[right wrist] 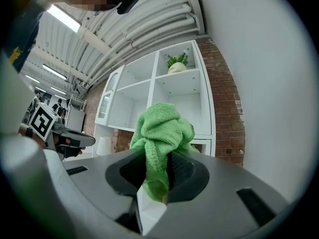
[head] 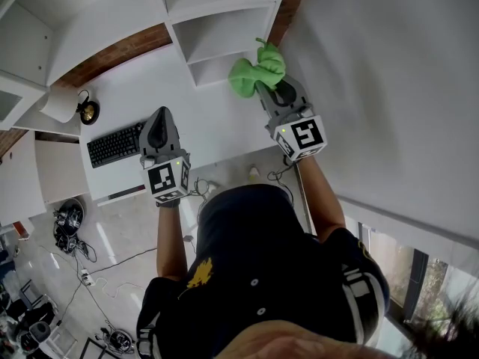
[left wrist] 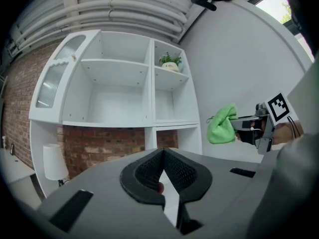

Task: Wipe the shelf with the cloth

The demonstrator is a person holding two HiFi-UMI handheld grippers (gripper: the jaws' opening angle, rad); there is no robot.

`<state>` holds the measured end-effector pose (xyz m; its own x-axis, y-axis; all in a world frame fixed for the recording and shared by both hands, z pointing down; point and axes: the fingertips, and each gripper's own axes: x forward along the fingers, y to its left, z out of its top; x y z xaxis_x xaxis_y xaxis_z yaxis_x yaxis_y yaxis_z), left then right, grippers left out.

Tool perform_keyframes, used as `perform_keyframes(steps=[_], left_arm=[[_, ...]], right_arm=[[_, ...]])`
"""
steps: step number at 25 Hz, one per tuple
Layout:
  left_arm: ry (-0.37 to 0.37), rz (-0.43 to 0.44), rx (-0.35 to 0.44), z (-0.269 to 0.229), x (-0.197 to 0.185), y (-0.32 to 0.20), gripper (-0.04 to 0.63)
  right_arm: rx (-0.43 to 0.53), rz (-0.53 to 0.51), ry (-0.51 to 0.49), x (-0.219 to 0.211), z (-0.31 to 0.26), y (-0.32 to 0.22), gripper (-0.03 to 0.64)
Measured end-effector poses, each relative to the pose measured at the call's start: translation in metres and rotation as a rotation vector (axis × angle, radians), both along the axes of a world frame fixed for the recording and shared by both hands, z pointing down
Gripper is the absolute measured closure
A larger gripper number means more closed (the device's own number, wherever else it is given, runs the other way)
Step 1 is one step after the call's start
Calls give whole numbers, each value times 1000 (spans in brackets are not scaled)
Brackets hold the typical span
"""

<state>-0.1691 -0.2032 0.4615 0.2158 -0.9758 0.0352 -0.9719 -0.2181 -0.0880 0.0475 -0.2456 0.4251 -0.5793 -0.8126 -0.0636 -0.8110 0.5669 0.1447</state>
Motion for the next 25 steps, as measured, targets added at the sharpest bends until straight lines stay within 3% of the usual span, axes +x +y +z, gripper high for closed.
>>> perform_keyframes(steps=[13,17,25], left_arm=[[10,-2,-8,4,-1,4,577],[12,38,-9,12,15,14,577],[10,71,-25,18,23,20,577]], right_arm=[[12,-15,6,-7,-2,2,532],[58,-24,48,-17,1,11,532],[31,-54,23,-28,2,17,532]])
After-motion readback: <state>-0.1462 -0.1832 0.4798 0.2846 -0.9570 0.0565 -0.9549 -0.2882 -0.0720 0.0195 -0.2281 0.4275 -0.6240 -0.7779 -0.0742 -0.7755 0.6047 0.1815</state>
